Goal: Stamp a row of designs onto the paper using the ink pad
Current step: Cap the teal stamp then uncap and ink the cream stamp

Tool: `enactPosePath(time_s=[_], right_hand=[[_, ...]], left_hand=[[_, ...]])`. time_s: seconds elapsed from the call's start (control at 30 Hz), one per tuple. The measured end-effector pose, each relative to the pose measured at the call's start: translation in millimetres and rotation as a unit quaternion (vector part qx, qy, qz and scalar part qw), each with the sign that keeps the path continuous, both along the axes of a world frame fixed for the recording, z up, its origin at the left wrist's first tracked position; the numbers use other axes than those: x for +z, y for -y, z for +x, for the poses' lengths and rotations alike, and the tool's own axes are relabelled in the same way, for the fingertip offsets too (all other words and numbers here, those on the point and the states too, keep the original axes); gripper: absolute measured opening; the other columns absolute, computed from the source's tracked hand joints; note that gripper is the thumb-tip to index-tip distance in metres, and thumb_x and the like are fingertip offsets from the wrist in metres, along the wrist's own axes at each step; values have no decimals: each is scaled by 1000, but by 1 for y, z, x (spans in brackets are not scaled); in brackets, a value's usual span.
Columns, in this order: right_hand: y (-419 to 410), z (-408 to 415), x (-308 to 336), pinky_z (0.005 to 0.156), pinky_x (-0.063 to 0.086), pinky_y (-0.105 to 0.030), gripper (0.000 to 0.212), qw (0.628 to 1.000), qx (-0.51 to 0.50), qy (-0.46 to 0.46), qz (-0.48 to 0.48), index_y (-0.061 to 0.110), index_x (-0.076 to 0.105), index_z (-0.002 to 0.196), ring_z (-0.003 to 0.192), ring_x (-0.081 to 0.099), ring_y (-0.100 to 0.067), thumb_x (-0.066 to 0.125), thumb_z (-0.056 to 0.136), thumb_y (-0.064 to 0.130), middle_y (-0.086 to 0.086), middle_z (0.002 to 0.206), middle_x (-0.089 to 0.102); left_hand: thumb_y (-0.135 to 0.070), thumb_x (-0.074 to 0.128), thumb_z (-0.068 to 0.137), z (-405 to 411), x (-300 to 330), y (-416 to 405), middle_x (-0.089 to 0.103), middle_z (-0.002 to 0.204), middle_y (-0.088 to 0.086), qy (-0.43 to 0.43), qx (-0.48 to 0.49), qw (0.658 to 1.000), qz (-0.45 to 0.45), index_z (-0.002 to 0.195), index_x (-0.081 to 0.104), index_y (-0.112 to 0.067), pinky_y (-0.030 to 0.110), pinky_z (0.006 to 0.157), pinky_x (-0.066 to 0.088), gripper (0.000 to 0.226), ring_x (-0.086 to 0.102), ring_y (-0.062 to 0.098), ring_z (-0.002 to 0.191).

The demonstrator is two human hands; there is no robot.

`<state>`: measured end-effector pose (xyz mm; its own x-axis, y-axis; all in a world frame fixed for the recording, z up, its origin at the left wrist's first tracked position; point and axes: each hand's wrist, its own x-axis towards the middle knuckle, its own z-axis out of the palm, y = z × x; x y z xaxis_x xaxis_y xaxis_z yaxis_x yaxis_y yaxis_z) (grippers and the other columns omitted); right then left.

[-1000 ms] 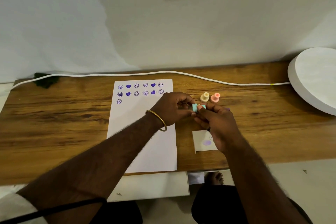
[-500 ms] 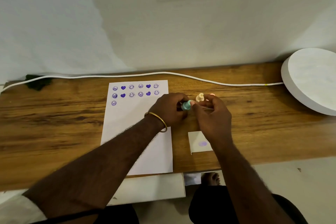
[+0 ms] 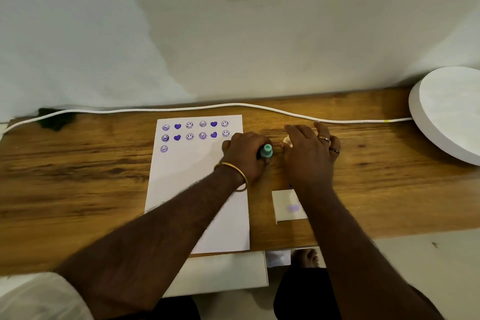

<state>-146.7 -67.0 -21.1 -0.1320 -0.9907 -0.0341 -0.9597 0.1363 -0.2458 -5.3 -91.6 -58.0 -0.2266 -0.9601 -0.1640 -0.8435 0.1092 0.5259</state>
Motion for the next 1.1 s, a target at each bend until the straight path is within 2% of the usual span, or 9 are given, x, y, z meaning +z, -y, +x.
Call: enactPosePath(time_s=[0.23, 0.4, 0.5, 0.6, 0.67, 0.73, 0.87, 1.0, 1.1], right_hand=[[0, -1, -6, 115, 7, -54, 41, 1000, -5, 15, 3, 29, 53, 133, 148, 17, -25, 57, 94, 18, 1, 145, 51], [-1, -6, -5, 114, 21, -56, 37, 999, 4, 36, -10, 27, 58, 129, 142, 31, -26, 56, 93, 17, -1, 139, 57], [-2, -12, 3, 109, 33, -53, 32, 992, -23, 123, -35, 27, 62, 123, 133, 44, -24, 57, 93, 18, -1, 131, 62], [-7, -18, 18, 98, 47, -41, 29, 966, -70, 236, -78, 26, 65, 121, 115, 57, -18, 64, 92, 21, 2, 122, 66], [-14, -23, 28, 90, 51, -32, 28, 928, -92, 351, -89, 22, 66, 119, 106, 61, -13, 67, 91, 20, 4, 115, 68], [-24, -27, 40, 85, 55, -29, 26, 872, -112, 471, -71, 23, 66, 116, 100, 65, -9, 67, 90, 18, 6, 108, 70], [-48, -31, 59, 73, 54, -26, 21, 809, -116, 574, -37, 26, 68, 110, 96, 69, -14, 65, 91, 19, 7, 101, 74], [-72, -29, 70, 86, 56, -39, 26, 752, -120, 648, 7, 19, 67, 116, 101, 69, -24, 65, 90, 16, -2, 106, 74], [-87, -28, 73, 88, 57, -35, 32, 656, -156, 738, 20, 9, 62, 124, 105, 68, -28, 60, 92, 7, -13, 115, 70]], left_hand=[[-31, 71, 82, -4, 6, 1, 60, 125, -1, -11, 13, 1000, 24, 122, 58, -26, 49, 101, 38, 42, 48, 27, 119], [-32, 77, 76, -7, 10, 1, 58, 129, 0, -21, 30, 999, 31, 129, 52, -25, 48, 103, 39, 59, 47, 27, 123], [-40, 79, 72, -7, 20, 1, 54, 134, 0, -50, 39, 998, 7, 133, 49, -27, 47, 104, 38, 69, 43, 25, 126], [-44, 77, 75, -6, 37, 0, 55, 134, -2, -63, 18, 997, -39, 132, 51, -28, 44, 103, 38, 65, 45, 23, 125], [-44, 74, 77, -6, 51, -4, 57, 133, -4, -62, -5, 996, -67, 130, 55, -29, 41, 102, 37, 58, 48, 21, 124], [-43, 74, 78, -6, 67, -10, 62, 127, -6, -95, -11, 993, -70, 126, 60, -29, 38, 99, 38, 52, 53, 18, 118], [-35, 77, 78, -8, 97, -27, 68, 107, -11, -210, -15, 977, -37, 113, 69, -24, 30, 80, 52, 38, 63, 8, 91], [-37, 80, 75, -12, 117, -44, 68, 93, -17, -248, -15, 968, -36, 101, 73, -25, 19, 68, 53, 30, 63, 3, 79], [-31, 85, 69, -12, 125, -57, 65, 84, -23, -254, -36, 966, -26, 98, 73, -27, 12, 64, 52, 31, 63, -2, 74]])
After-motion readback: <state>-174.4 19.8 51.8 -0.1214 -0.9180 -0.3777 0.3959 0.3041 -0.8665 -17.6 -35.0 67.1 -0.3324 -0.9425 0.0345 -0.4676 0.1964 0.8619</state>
